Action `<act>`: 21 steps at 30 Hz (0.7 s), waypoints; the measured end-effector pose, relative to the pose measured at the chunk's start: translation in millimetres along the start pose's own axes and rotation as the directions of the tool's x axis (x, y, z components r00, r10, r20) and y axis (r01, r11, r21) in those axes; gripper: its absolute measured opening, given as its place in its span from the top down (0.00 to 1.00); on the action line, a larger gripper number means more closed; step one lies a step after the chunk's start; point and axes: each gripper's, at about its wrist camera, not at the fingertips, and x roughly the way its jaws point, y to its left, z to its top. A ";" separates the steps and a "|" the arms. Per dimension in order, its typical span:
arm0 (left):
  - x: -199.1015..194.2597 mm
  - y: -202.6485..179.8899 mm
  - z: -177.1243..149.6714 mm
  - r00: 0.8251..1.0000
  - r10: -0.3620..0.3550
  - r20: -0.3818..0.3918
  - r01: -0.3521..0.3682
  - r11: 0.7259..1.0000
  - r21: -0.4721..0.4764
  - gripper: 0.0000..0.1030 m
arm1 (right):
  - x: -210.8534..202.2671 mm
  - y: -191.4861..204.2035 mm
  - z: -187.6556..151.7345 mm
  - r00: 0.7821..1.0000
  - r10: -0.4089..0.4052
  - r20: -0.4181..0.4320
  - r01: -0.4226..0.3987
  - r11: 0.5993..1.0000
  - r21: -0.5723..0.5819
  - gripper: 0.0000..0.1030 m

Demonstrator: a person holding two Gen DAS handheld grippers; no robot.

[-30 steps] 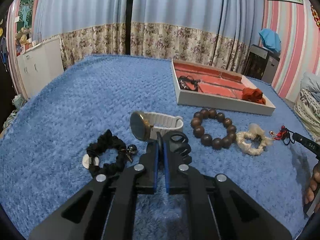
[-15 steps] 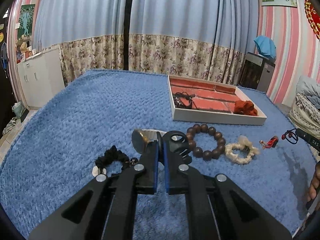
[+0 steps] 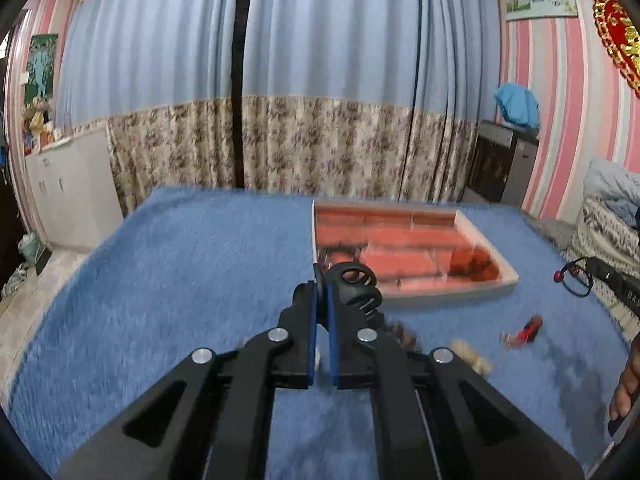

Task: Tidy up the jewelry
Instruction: 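Carry the hair claw and beaded hair tie with both tools into the tray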

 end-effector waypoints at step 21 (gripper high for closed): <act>206.7 -34.8 82.8 0.992 -0.081 -0.093 0.074 0.995 -0.072 0.95 | 201.5 8.3 81.0 0.994 0.077 -0.078 -0.079 0.997 -0.020 0.96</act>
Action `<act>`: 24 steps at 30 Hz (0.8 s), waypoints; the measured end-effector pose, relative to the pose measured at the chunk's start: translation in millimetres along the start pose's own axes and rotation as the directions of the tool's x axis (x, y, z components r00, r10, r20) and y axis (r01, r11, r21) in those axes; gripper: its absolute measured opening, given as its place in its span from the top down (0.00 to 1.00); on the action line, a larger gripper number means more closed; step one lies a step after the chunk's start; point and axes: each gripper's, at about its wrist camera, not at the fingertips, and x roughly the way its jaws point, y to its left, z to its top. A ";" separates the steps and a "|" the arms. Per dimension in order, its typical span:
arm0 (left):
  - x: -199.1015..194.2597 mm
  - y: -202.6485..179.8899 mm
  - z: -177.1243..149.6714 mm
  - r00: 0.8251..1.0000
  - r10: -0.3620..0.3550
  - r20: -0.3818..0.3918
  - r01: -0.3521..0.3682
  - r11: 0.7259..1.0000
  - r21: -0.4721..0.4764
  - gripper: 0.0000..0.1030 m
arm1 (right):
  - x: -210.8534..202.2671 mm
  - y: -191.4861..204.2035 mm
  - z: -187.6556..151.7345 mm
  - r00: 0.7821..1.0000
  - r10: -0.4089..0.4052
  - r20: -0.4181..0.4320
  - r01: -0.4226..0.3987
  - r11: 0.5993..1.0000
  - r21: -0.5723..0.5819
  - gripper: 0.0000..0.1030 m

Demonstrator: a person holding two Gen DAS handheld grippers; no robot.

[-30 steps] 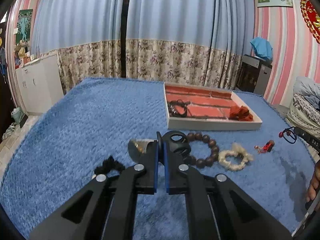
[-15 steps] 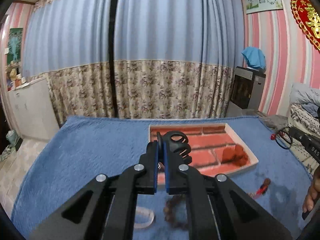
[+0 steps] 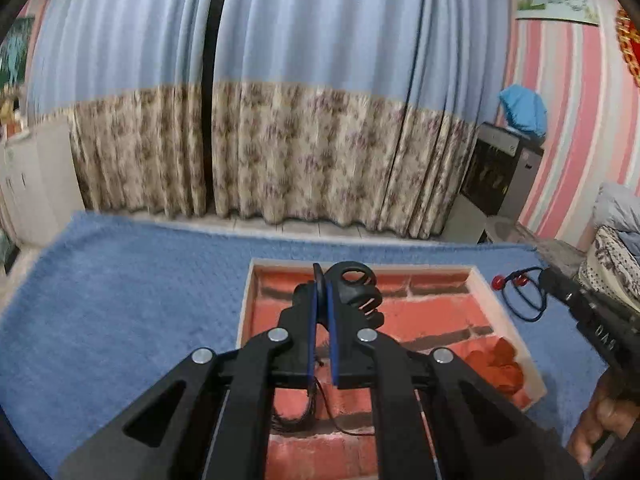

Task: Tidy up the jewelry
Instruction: 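Carry the hair claw and beaded hair tie with both tools into the tray, then open both tools to release the claw and hair tie in the tray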

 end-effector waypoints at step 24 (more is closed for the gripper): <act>75.9 -26.3 -48.0 0.976 0.033 -0.215 -0.020 0.998 0.061 0.66 | 62.7 -18.2 -43.6 0.986 -0.018 -0.167 0.030 0.997 0.064 0.56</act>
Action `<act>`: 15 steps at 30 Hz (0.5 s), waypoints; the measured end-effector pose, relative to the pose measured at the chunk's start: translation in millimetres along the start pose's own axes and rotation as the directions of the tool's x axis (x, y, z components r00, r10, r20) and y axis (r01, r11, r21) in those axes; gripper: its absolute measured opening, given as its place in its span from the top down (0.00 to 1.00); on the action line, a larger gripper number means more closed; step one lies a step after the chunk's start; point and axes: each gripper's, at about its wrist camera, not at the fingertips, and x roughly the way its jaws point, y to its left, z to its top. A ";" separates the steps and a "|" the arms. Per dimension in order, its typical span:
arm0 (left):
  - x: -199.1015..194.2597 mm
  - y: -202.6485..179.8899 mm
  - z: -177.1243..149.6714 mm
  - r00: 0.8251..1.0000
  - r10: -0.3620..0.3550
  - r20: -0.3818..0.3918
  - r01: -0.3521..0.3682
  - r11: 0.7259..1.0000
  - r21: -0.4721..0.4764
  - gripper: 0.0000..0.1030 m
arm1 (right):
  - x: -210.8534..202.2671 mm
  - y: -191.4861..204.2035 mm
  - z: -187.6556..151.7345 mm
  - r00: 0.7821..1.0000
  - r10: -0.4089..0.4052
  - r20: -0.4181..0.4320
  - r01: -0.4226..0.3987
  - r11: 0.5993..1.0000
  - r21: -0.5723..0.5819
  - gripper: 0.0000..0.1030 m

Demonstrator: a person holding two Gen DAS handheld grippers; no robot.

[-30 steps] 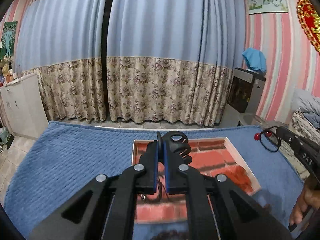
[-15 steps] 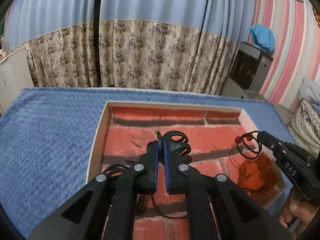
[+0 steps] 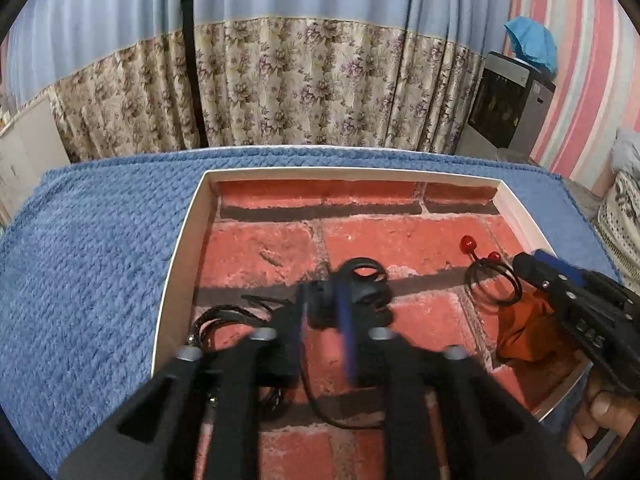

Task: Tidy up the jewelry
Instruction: 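Open both tools to release the claw and hair tie in the tray, then grasp the black scrunchie with left tool while right tool grasps red-tasseled pendant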

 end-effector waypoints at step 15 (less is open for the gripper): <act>-220.4 122.9 -11.1 0.918 0.180 0.355 -0.170 0.984 -0.060 0.37 | -226.8 -56.8 -25.7 0.932 -0.097 0.350 0.098 0.995 0.013 0.45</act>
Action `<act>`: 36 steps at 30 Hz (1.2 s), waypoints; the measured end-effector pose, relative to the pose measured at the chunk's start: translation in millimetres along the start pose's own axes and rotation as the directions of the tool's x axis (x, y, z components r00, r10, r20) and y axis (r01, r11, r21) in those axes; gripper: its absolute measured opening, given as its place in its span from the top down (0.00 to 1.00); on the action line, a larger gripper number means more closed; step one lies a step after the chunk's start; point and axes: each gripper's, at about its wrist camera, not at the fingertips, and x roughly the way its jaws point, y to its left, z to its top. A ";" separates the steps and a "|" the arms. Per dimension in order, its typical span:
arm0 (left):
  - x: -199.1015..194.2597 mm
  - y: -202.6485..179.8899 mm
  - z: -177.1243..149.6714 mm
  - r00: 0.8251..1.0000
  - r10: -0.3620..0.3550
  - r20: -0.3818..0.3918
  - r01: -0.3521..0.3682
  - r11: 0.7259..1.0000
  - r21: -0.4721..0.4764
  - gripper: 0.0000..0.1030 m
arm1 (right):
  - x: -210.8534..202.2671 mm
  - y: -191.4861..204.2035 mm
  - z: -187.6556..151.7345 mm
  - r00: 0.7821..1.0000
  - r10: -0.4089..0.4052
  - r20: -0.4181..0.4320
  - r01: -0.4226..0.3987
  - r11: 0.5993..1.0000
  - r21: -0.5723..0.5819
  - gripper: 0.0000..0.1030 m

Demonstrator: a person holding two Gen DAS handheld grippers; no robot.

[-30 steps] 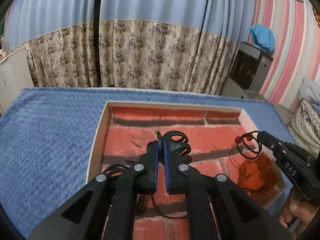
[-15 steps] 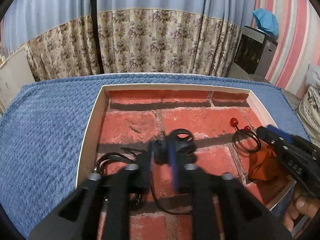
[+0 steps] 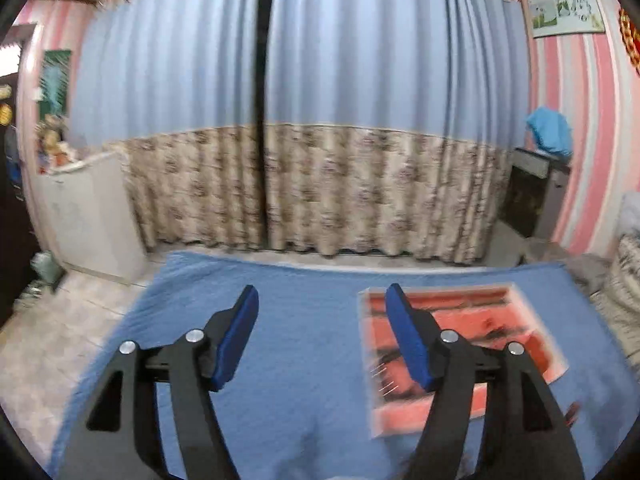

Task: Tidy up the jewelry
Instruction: 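Grasp the black scrunchie with left tool while right tool grasps red-tasseled pendant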

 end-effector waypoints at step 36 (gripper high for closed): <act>6.6 34.5 -173.0 0.949 -0.051 -0.310 0.070 0.996 0.050 0.87 | 12.8 37.7 -141.8 0.928 0.035 -0.371 -0.044 0.999 -0.016 0.64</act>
